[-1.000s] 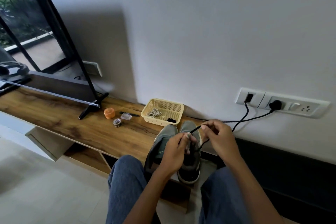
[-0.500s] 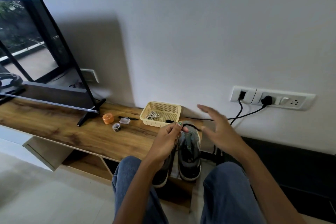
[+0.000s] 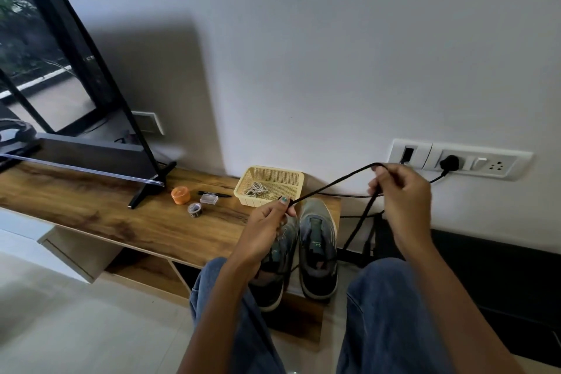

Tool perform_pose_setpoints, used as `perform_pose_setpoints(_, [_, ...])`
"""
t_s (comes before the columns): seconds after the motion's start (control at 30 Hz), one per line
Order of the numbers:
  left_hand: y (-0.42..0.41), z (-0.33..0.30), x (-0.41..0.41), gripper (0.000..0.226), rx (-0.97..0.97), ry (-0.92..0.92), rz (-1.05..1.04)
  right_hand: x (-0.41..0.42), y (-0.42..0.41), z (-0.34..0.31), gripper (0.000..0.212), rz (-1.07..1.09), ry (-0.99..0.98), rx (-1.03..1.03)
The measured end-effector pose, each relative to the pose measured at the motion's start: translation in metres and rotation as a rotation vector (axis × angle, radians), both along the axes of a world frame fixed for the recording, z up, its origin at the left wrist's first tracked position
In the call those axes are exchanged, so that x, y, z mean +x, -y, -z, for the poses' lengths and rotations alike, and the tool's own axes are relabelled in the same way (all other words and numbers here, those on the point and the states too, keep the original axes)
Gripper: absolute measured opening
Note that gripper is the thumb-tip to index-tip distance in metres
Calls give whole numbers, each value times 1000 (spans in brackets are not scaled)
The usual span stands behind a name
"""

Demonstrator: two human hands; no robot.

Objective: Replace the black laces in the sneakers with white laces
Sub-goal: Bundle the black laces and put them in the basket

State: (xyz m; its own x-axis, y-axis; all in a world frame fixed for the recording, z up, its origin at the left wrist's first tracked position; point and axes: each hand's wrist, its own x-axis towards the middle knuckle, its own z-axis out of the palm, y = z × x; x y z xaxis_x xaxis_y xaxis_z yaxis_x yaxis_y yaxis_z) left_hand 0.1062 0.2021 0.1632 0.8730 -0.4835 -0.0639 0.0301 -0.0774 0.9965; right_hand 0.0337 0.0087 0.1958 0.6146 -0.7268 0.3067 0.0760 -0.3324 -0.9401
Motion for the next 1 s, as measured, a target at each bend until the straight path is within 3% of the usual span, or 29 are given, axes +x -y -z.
perform_pose_setpoints(0.1, [3,1,2,36,-2,2,8,2,12,7,19,-81,-256,-141])
perform_pose_setpoints(0.23, [17,0,2,35,26,16,49,7,-6,21,52,-540,-409,-294])
perform_pose_setpoints(0.3, [23,-1,2,34,14,8,84,15,-19,28,46,-695,-411,-333])
perform_pose_setpoints(0.37, [26,-1,3,33,-15,-20,81,23,-26,32,28,-728,-362,-282])
perform_pose_setpoints(0.43, [23,0,7,31,-16,-20,57,27,-26,31,14,-667,-322,-229])
perform_pose_setpoints(0.57, [9,12,20,34,63,-22,20,29,-4,31,18,-374,-200,-123])
perform_pose_setpoints(0.67, [-3,18,24,38,125,-57,111,30,21,35,15,-93,-72,39])
perform_pose_setpoints(0.8, [-13,22,23,36,160,-135,245,25,46,41,15,88,-11,162])
perform_pose_setpoints(0.9, [-16,22,21,33,38,-297,338,24,54,52,15,126,-56,167])
perform_pose_setpoints(1.0, [-16,22,20,29,-264,-524,406,26,55,66,15,123,-161,153])
